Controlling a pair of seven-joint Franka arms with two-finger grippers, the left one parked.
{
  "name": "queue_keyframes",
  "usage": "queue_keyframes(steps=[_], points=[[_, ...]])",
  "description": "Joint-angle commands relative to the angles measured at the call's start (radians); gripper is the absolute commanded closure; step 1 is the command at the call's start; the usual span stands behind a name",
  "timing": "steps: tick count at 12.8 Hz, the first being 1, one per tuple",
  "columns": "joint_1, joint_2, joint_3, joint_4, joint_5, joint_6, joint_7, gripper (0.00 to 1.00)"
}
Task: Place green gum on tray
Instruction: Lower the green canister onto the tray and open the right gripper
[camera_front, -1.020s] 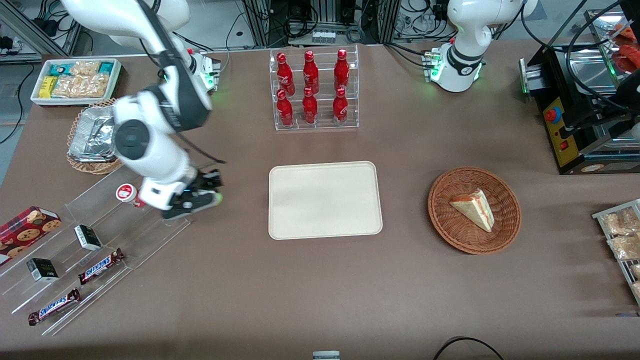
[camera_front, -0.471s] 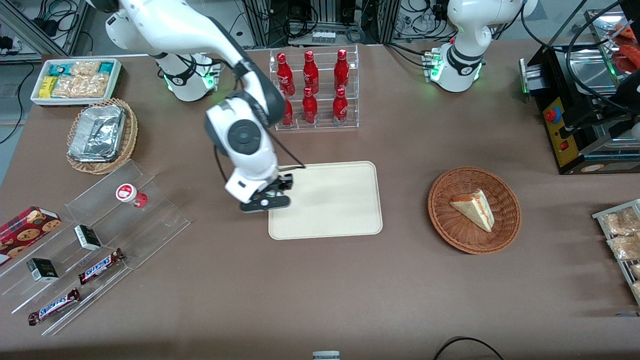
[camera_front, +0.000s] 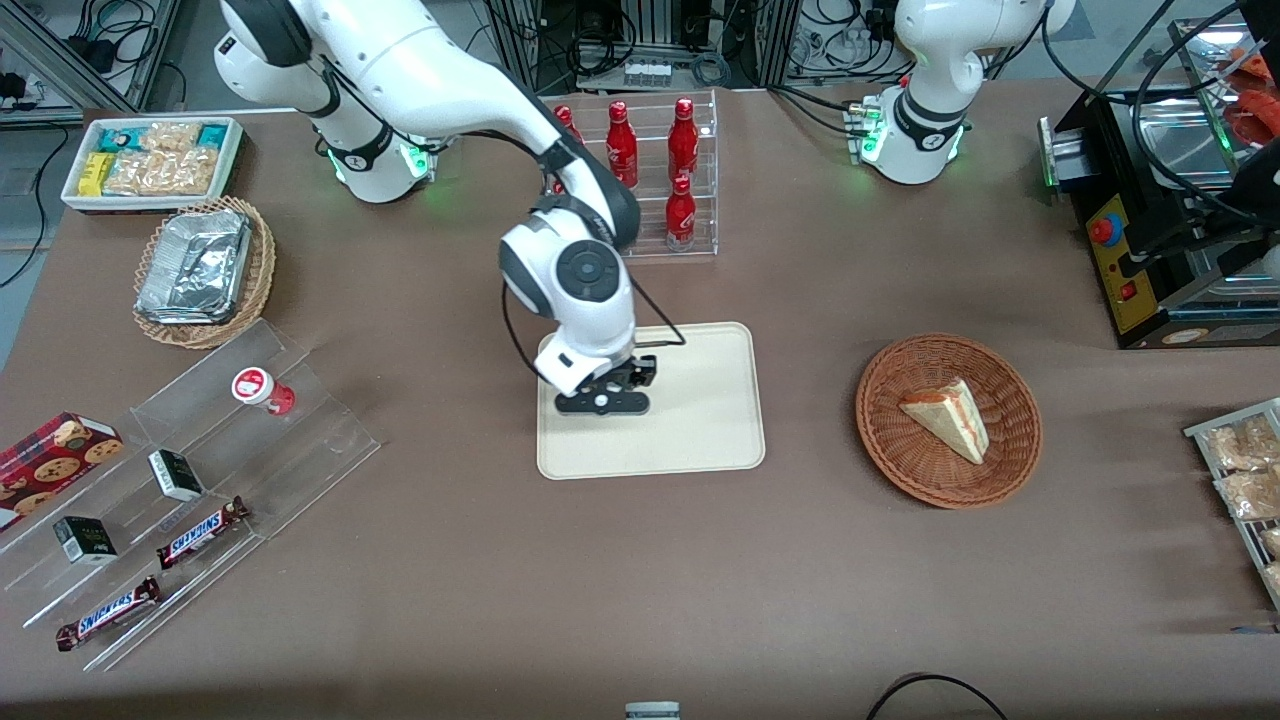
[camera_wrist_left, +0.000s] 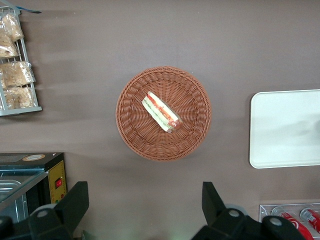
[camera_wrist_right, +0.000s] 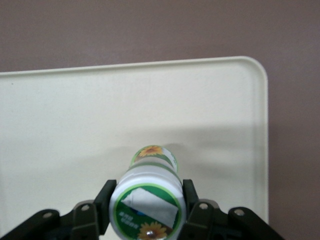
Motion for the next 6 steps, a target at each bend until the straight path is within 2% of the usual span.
queue_keyframes(steps=[1,6], points=[[0.022,0.054,-0.012,0.05,0.016,0.028,0.054,1.0],[0.036,0.101,-0.012,0.048,0.016,0.091,0.085,1.0]])
